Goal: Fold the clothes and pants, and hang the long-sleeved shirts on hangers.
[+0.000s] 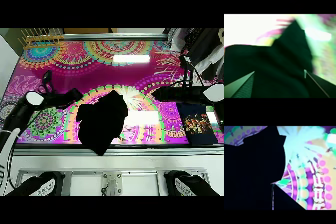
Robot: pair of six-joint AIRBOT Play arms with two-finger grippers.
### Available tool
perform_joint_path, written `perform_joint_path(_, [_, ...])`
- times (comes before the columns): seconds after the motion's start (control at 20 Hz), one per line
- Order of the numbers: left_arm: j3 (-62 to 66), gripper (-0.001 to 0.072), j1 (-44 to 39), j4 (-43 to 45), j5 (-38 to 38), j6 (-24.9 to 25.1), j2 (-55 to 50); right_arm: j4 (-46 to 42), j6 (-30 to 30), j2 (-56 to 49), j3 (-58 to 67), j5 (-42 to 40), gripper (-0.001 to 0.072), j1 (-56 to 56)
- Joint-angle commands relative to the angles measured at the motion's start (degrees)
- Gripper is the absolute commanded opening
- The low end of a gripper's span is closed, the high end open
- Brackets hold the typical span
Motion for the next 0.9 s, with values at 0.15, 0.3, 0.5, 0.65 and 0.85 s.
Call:
perform_joint_path(0.15, [0.00, 0.0692, 13.27, -4.68, -7.63, 11.32, -14.86, 0.59, 0.04, -0.02, 0.07, 0.04, 0.0014, 0.07])
perform_joint_path(0.3, [0.98, 0.0692, 10.93, -8.11, -9.79, 15.43, -20.17, 0.57, 0.04, -0.02, 0.07, 0.04, 0.0014, 0.07])
perform_joint_path(0.5, [7.56, 0.0692, 6.01, -7.61, -14.51, 15.82, -25.97, 0.57, 0.04, -0.02, 0.07, 0.07, 0.0014, 0.07])
perform_joint_path(0.65, [10.69, 0.0692, 3.67, -7.48, -15.34, 14.32, -28.61, 0.57, 0.04, -0.02, 0.07, 0.79, 0.0014, 0.07])
perform_joint_path(0.85, [13.92, -0.0001, 3.26, -7.56, -15.78, 12.79, -29.44, 0.55, 0.04, -0.07, -0.07, 1.53, 0.0014, 0.07])
